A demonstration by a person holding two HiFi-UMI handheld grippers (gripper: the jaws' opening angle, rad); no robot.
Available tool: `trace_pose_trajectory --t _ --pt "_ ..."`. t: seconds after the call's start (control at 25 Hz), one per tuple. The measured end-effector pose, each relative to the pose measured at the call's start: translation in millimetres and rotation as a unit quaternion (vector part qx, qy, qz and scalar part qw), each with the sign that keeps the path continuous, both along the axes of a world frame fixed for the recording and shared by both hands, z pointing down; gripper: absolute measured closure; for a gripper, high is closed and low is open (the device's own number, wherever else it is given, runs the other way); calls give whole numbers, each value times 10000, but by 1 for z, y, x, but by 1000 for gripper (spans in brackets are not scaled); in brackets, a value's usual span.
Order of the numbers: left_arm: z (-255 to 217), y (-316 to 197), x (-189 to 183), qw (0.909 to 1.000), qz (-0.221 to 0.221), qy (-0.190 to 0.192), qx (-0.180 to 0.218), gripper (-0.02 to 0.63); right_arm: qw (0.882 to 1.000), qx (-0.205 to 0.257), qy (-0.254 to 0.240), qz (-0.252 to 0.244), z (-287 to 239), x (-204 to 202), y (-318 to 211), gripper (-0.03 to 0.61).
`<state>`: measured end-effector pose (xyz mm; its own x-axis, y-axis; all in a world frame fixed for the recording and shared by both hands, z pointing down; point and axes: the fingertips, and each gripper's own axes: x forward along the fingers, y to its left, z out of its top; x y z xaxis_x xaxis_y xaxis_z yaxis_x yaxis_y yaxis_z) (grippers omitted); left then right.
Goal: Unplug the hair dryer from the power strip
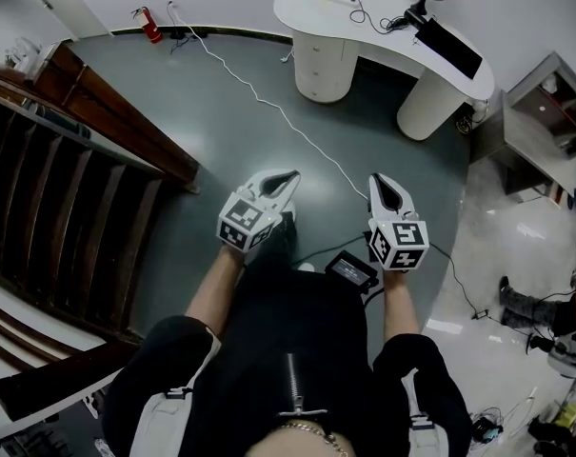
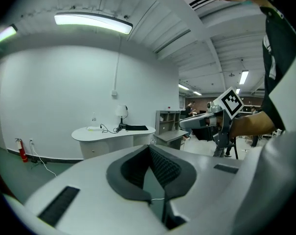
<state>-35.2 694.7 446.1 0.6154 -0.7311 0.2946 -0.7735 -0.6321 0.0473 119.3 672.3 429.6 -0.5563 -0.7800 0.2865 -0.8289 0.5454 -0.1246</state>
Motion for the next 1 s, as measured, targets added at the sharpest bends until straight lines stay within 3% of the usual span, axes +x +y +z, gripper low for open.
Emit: trace_pose_trajectory --t 0.36,1.0 --pt "-1 -85 -13 9997 47 -68 246 601 9999 -83 58 76 2 -20 -77 572" --pt "10 -234 -60 9997 246 -22 52 601 9992 -281 137 256 7 -68 -211 572"
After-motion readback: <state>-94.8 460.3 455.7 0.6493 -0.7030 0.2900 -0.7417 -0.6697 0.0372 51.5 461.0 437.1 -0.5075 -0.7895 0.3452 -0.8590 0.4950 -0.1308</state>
